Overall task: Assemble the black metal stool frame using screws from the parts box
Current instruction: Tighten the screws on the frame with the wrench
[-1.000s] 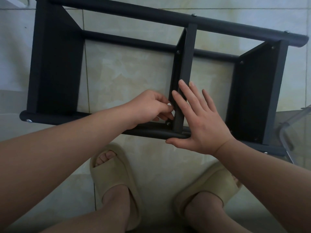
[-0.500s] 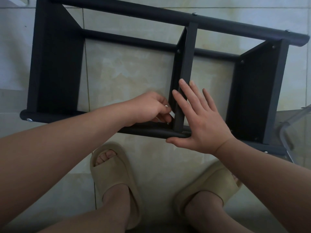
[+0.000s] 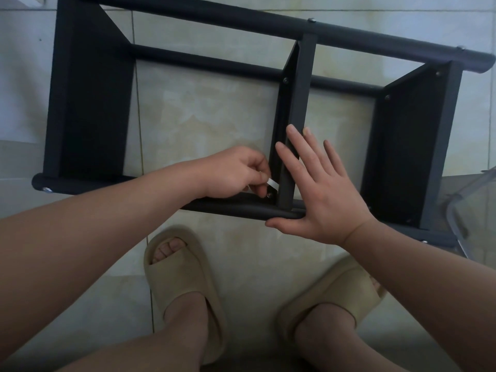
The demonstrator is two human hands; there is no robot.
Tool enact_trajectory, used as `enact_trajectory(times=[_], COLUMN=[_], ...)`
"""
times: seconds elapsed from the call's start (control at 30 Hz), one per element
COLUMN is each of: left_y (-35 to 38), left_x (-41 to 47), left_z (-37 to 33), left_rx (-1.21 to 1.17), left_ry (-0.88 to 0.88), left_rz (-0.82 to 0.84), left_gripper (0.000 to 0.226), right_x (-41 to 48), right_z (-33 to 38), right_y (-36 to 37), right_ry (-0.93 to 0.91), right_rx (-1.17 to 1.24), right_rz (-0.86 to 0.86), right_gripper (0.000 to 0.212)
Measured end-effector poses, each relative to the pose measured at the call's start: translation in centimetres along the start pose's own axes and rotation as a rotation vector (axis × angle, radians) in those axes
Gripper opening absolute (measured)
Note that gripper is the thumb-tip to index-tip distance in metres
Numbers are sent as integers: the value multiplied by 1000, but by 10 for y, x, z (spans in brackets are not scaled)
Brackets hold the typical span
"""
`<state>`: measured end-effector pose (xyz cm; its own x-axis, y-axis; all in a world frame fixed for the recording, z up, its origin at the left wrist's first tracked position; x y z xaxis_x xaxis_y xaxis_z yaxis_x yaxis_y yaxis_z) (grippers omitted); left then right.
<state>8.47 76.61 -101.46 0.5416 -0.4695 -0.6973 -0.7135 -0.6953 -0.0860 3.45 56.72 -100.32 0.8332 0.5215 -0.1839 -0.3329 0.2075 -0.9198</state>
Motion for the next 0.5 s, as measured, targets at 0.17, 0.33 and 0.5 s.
enact_trajectory(times=[0.17,0.33,0.5], left_y=[-2,-4,-3], left_x=[0,-2,-3], left_z=[1,2,3], left_rx=[44,77,130], left_ry=[15,29,22], left_rz=[25,57,72], left_gripper=[18,18,19], right_x=[0,0,1], right_z=[0,-1,-1], right_y=[0,0,1], right_ry=[0,-2,-3], right_rx=[2,11,10], right_rz=[5,7,10], right_gripper=[112,112,112])
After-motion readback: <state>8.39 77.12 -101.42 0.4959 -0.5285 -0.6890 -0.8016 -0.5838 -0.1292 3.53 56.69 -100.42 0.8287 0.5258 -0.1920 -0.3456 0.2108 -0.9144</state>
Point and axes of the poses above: each hand's wrist, its own x-axis towards the middle knuckle, its own y-axis out of the palm, z = x × y, the point moved 1 cm from there along x, towards the middle knuckle, and after that the axes turned 4 degrees about -z, right-handed, at the moved point
